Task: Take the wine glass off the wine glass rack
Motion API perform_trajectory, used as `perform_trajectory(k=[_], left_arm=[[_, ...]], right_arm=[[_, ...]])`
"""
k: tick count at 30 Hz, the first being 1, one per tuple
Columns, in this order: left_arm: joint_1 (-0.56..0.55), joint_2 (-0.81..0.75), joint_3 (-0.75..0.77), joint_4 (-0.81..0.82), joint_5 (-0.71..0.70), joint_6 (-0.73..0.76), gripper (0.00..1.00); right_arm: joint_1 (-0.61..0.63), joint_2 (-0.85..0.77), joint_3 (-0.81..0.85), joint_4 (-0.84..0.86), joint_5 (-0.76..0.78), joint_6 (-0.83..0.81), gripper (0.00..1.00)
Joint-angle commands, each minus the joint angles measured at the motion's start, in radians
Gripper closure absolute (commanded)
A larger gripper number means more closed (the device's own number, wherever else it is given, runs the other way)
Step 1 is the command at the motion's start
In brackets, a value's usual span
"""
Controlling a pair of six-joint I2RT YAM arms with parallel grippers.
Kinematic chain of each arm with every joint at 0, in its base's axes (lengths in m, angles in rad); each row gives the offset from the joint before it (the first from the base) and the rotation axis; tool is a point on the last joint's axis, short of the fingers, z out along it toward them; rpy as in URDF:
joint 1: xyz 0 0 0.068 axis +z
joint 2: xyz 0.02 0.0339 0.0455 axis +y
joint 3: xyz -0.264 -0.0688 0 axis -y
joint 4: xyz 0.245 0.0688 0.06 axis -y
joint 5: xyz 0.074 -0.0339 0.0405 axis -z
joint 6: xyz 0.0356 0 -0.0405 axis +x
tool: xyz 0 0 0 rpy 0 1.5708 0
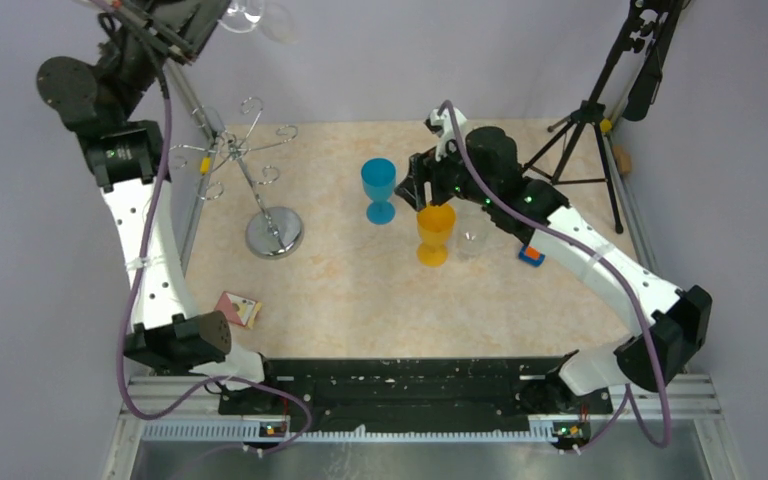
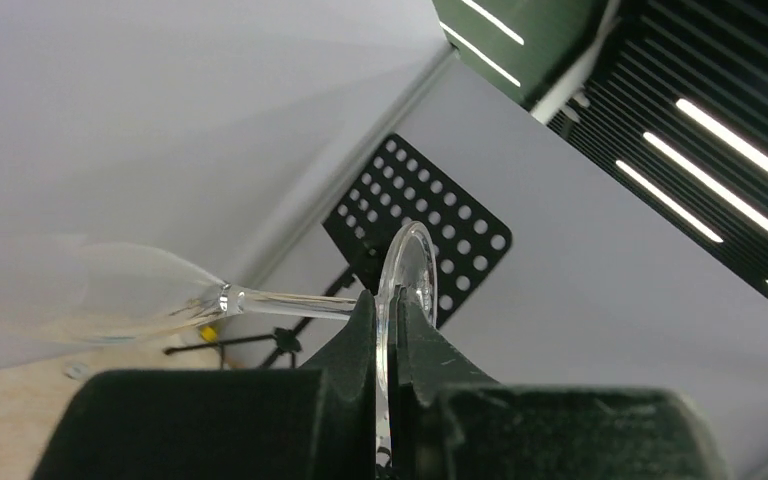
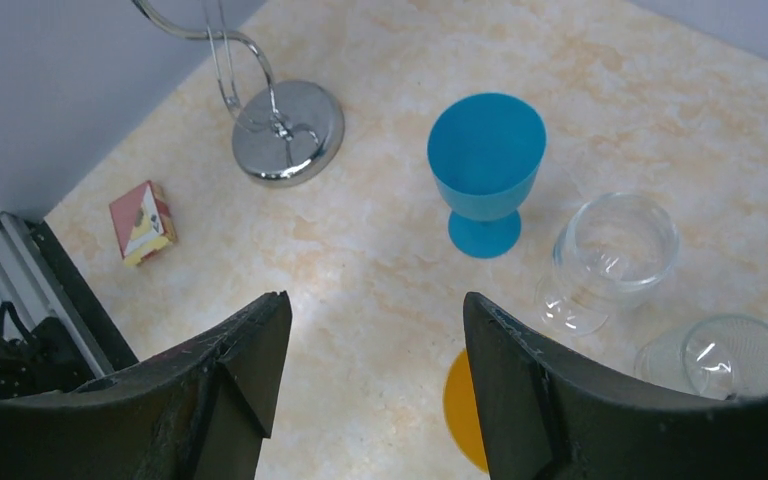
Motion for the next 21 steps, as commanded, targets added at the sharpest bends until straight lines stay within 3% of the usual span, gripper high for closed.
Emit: perform_trajectory(k=[1,8,14,21], left_arm=[[-0.139,0.025,-0.005,0.105,0.018,-0.054,1.00],[-0.339,0.022,-0.154,0.116,0.043,-0.067,1.00],[-0.444,-0.021,-0.330,0.074,0.071,-0.071,1.00],[-0.478,-0.096,-0.442,-0.040,0.122,-0.016,1.00]], right_arm=[[-0.005,-0.108,-0.049,0.210,-0.014,0.026,0.34],[0.004,-0.239,-0.154,0.483,-0.012,-0.060,0.34],[0.028,-0.241,-0.164,0.693,-0.096,-0.145,0.35],[0.062,-0.179,-0.091,0.670,-0.152,-0.296,0.35]])
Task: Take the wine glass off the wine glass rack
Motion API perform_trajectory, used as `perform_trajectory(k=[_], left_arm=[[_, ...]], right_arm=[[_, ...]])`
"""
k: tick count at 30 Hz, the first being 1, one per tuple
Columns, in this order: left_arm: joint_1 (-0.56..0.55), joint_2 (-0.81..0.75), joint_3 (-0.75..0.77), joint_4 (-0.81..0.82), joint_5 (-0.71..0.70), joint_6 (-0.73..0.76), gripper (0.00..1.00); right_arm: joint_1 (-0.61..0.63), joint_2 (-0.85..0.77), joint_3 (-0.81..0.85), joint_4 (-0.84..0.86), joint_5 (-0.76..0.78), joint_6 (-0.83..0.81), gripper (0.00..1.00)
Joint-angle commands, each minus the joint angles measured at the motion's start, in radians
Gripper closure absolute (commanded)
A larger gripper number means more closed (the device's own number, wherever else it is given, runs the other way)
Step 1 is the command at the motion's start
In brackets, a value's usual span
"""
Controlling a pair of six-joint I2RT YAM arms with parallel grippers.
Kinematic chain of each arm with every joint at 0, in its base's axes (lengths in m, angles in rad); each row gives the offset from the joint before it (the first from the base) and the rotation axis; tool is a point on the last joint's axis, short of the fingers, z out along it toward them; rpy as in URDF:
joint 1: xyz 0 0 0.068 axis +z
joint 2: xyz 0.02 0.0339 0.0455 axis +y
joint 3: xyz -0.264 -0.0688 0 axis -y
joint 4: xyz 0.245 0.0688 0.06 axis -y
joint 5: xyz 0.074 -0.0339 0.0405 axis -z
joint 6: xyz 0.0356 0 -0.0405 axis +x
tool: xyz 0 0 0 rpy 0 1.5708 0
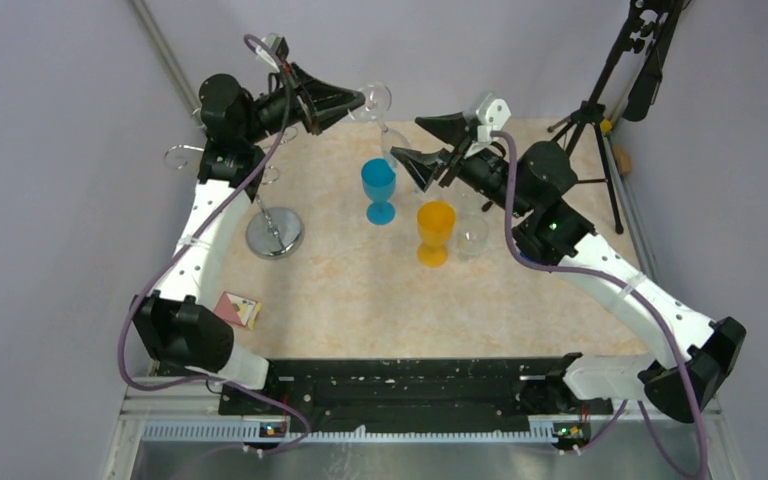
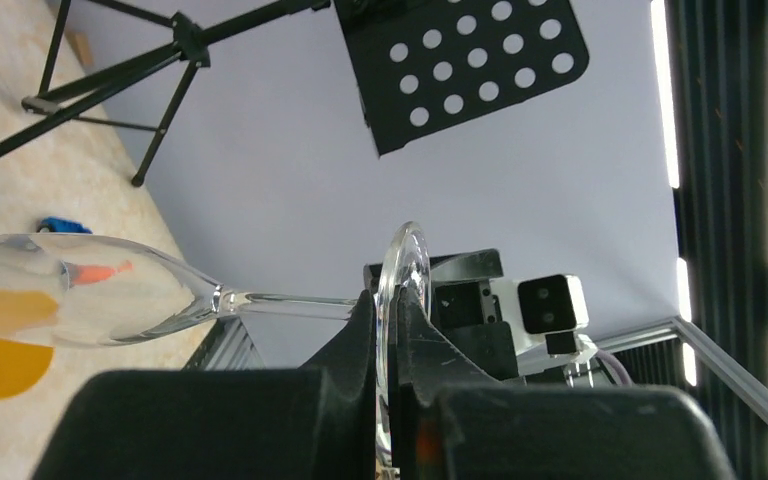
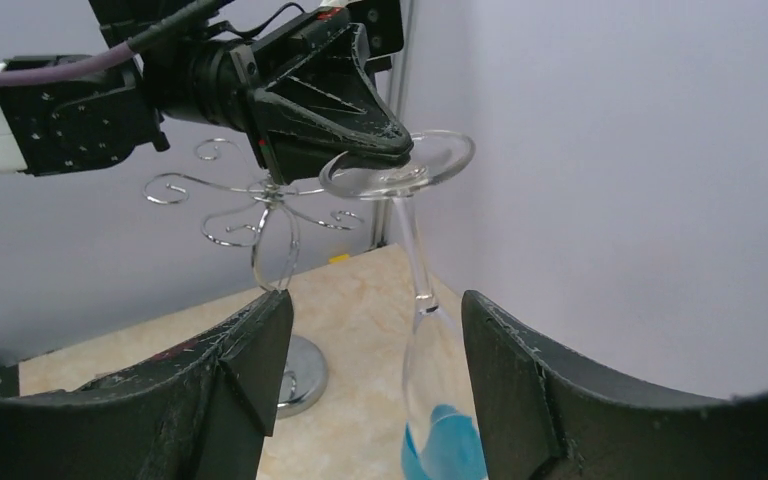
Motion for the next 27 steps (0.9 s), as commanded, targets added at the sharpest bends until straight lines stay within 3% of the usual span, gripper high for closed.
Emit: perform_trajectory(k=[1,8,15,23,27], left_arm=[[-0.013,-0.120,-0.015,-0.019,0.042,0.060,1.00],[-0.019,-0.178,-0.057,-0.034,0.092,0.077,1.00],[-0.020,-0.208,-0.097,-0.039,0.108,0.082,1.00],[-0.022,-0.209,-0.114,-0.040,0.107,0.083,1.00],[-0.023,-0.202,-0.107,-0.038,0.107,0.079,1.00]], right_arm=[[0.018,0.047,0.077,0.034,-0.080,-0.120,0.36],[0.024,0.105,0.114,0.006,-0.135,-0.189,0.36],[0.024,0.177,0.158,0.080,-0.165,-0.195,0.53],[0.025,0.205,0.185,0.092,-0.226,-0.166,0.61],[0.025,0.222,0.202,0.093,-0.245,-0.141,0.74]])
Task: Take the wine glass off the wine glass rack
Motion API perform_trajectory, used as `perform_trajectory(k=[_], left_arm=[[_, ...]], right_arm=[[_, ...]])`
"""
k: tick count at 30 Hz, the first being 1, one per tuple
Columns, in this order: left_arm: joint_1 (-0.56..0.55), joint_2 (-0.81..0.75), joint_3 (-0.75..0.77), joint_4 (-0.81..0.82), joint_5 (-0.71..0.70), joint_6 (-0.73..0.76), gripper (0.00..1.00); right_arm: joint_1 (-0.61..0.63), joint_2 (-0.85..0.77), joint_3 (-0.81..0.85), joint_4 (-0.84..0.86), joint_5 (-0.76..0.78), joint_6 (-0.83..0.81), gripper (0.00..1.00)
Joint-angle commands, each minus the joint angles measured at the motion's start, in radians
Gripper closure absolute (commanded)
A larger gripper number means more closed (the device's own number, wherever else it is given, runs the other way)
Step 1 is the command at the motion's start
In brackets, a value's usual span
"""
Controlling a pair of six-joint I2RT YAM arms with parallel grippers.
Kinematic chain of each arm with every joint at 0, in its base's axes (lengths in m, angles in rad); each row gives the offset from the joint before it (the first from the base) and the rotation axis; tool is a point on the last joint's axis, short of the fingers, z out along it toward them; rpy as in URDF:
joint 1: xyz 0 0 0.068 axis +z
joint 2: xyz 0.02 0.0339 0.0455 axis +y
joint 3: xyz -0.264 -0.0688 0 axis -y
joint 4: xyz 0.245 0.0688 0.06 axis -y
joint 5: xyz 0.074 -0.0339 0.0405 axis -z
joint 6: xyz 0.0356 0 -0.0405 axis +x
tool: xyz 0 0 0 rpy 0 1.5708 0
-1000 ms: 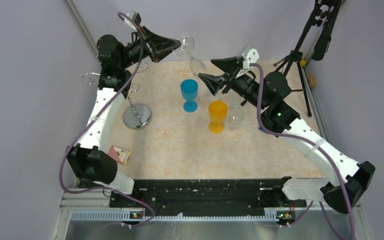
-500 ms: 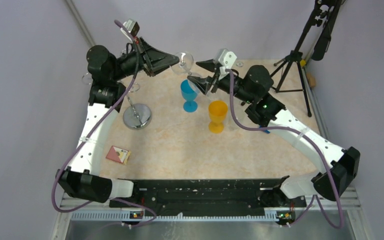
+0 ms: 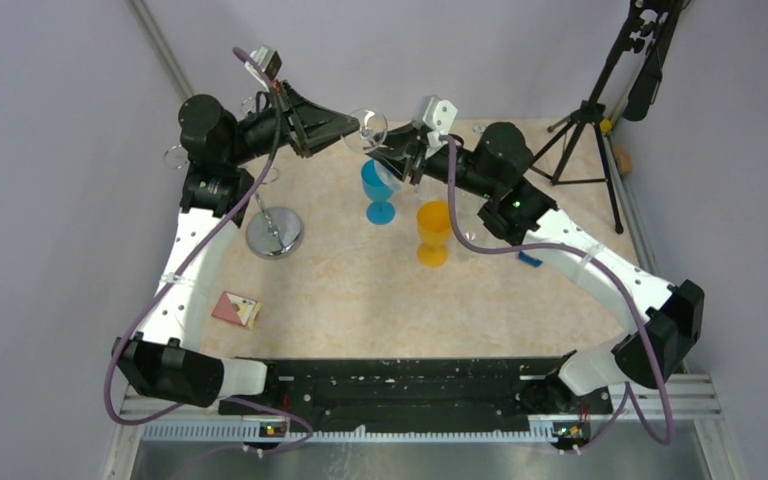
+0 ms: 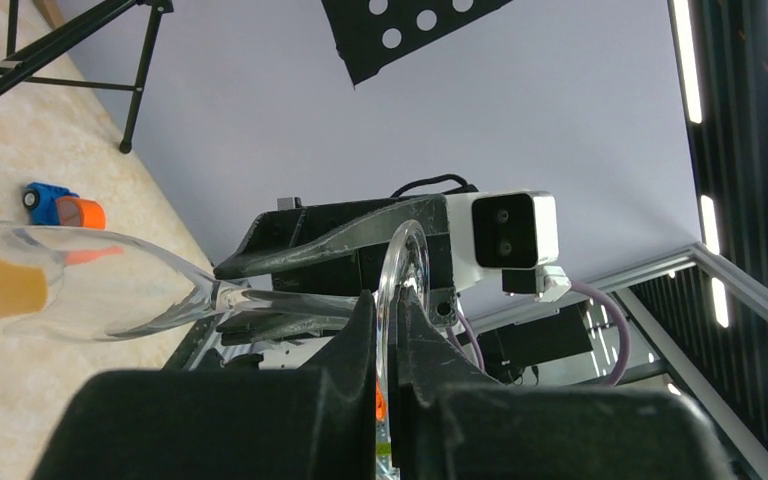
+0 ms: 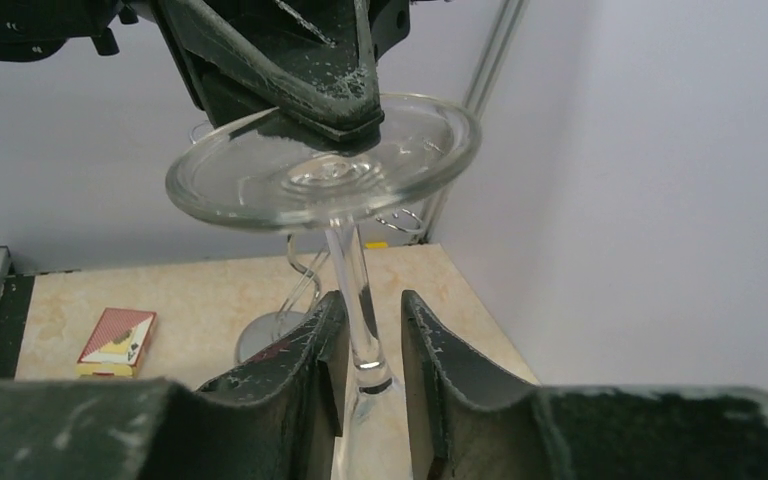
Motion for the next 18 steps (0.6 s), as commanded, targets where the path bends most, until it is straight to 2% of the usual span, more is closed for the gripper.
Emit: perform_trajectory(k=[1,3,4,5,9,11,18], left_arm=[[-0.007,-0.016,0.013,0.037,0.023,0.006,1.00],[-0.007,-0.017,0.014,0.038,0.022,0.004,1.00],[-0.007,-0.016,0.013,0.038,0.021,0.004,1.00],[-0.007,-0.015,0.013,0.040,0.021,0.004,0.94],[-0.007,-0.017,0.017,0.042,0.011,0.010,0.49],[-0.006,-0.019,0.023,0.036,0.000,0.026,0.38],[-0.003,-0.027,0.000,-0.038,-0.098,0.092,0.28]], right_arm=[[0.008,0.021,0.081,0.089,-0.029,0.031,0.80],[0.008,0.024,0.078,0.124,-0.002,0.063,0.97],[0.008,0.023,0.072,0.154,0.017,0.083,1.00],[0.008,0.022,0.065,0.185,0.037,0.105,1.00],[0.011,0.006,0.024,0.339,0.151,0.190,1.00],[0.011,-0.008,-0.002,0.423,0.222,0.256,1.00],[0.011,-0.044,-0.046,0.678,0.518,0.437,1.00]])
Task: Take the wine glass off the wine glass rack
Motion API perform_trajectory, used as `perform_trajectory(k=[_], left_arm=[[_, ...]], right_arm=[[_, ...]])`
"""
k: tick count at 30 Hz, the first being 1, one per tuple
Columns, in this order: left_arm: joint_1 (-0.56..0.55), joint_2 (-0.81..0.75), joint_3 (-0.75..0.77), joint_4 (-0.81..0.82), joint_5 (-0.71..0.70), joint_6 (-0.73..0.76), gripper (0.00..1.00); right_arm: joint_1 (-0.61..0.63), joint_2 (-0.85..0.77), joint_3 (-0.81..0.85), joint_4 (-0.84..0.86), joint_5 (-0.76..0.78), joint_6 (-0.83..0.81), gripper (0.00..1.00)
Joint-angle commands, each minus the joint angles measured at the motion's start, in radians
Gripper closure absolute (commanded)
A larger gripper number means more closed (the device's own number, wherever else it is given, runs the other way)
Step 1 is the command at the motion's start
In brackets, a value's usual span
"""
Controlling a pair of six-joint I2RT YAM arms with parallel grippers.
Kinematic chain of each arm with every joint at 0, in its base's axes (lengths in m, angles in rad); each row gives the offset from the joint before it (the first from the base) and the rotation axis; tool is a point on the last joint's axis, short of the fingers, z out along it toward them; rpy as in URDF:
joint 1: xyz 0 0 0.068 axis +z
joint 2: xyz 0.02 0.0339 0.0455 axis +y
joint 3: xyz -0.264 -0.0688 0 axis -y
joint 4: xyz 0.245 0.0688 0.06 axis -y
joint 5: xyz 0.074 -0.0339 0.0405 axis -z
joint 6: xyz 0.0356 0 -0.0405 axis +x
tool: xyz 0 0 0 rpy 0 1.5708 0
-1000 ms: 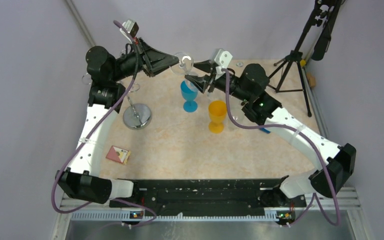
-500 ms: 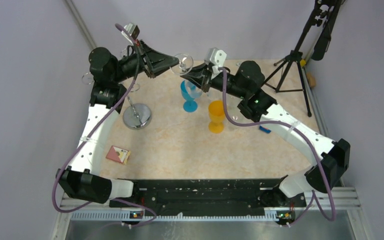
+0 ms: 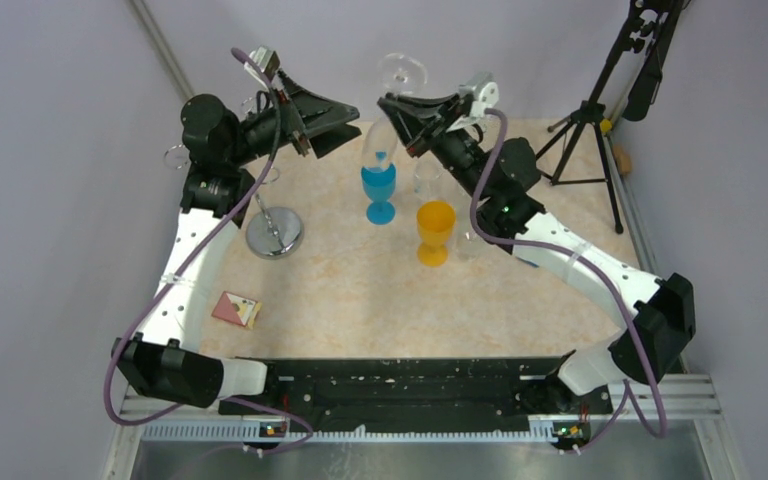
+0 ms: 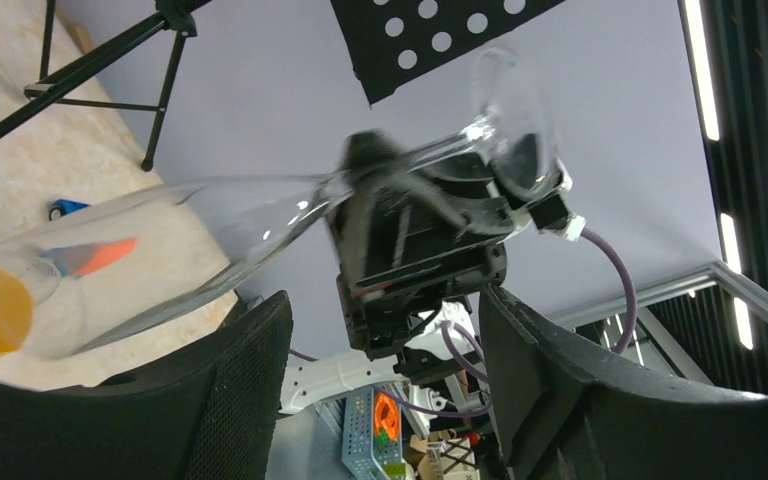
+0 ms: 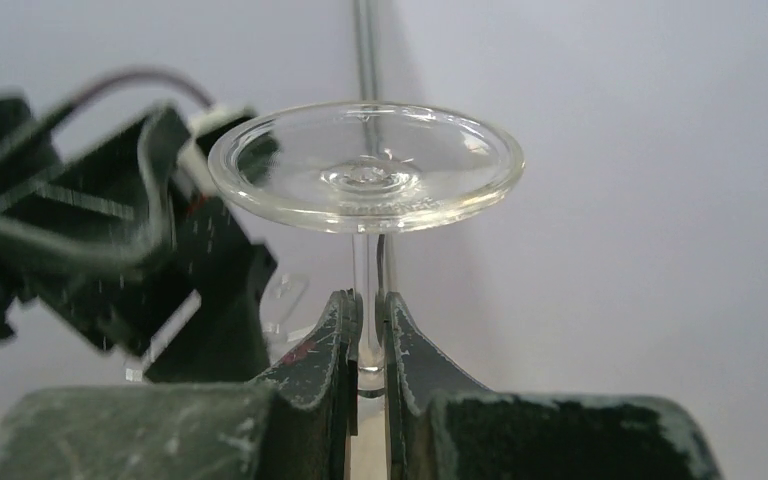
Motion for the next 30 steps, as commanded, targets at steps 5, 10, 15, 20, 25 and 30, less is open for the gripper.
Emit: perform_trajectory(k=[5,10,15,20,25,30], left_arm=[[0.002,-0.052,-0.032,-0.020,-0.114,0.087,0.26],[0.001,-0.074,-0.084,0.091,-0.135,0.012,0.24],[-0.001,-0.053,-0.120,0.359,-0.088,-0.218,0.35],[-0.002,-0.047,-0.109,0.451,-0.072,-0.297,0.50],[-0.004,-0.036,-0.104,0.516,-0.060,-0.355,0.51],[-0.006,-0.021,-0.106,0.561,-0.054,-0.390,0.47]], right_arm=[[0.000,-0.088,0.027,0.388,0.366,0.255,1.00],[0.000,-0.100,0.029,0.409,0.418,0.393,1.00],[0.007,-0.086,0.031,0.429,0.347,0.451,1.00],[0.007,-0.080,0.013,0.421,0.374,0.475,1.00],[0.006,-0.072,0.010,0.420,0.388,0.502,1.00],[0.007,-0.055,0.010,0.435,0.388,0.541,1.00]])
